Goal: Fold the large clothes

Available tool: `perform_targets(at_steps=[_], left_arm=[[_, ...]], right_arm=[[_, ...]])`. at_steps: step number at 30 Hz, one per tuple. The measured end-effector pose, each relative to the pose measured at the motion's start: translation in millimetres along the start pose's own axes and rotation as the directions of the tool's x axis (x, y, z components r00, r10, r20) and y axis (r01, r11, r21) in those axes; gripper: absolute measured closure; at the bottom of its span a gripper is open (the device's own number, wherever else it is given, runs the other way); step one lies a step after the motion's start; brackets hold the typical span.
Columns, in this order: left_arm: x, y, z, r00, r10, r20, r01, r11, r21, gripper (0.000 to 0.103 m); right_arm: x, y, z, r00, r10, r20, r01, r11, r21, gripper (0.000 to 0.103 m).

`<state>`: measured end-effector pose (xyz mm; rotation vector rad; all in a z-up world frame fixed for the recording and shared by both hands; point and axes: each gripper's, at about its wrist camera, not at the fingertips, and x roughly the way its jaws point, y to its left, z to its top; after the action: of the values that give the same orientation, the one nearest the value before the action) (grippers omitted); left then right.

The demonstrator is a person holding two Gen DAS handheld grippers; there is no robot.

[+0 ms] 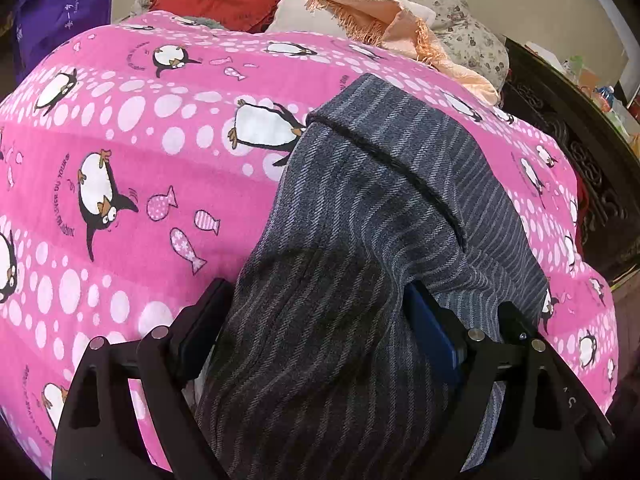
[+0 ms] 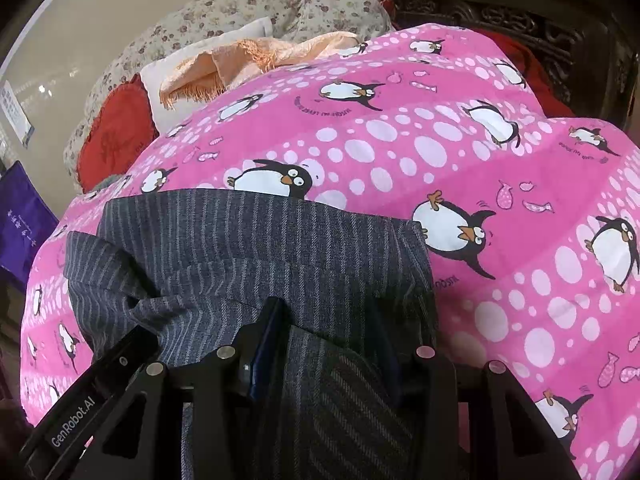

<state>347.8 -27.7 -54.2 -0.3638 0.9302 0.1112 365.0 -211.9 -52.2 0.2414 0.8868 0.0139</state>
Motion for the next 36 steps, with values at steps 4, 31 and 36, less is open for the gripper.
perform_targets(at_steps=[4,31,36], left_arm=[[0.2,-0.4,-0.1,1.0,0.0,0.0,0.0,1.0,-0.001,0.014],[-81.6,34.2,19.2,0.992,-0.115,-0.05,0.12,0.984,0.134,0.013],[-82.8,46.8,-37.6,0.995,-0.087,-0.058,0.1,0.956,0.277,0.013]], right_arm=[[-0.5,0.0,-0.1,1.0,-0.001,0.001,0.001,1.0,0.0,0.061],[-88.0,-55.5,21.5,0.986,0.156,0.055,-0.152,0.986,-0.072,0.024],[-94.6,-69.8,-30.1,0.985,0.171,-0.012,-0.169,0.957,-0.235,0.024]])
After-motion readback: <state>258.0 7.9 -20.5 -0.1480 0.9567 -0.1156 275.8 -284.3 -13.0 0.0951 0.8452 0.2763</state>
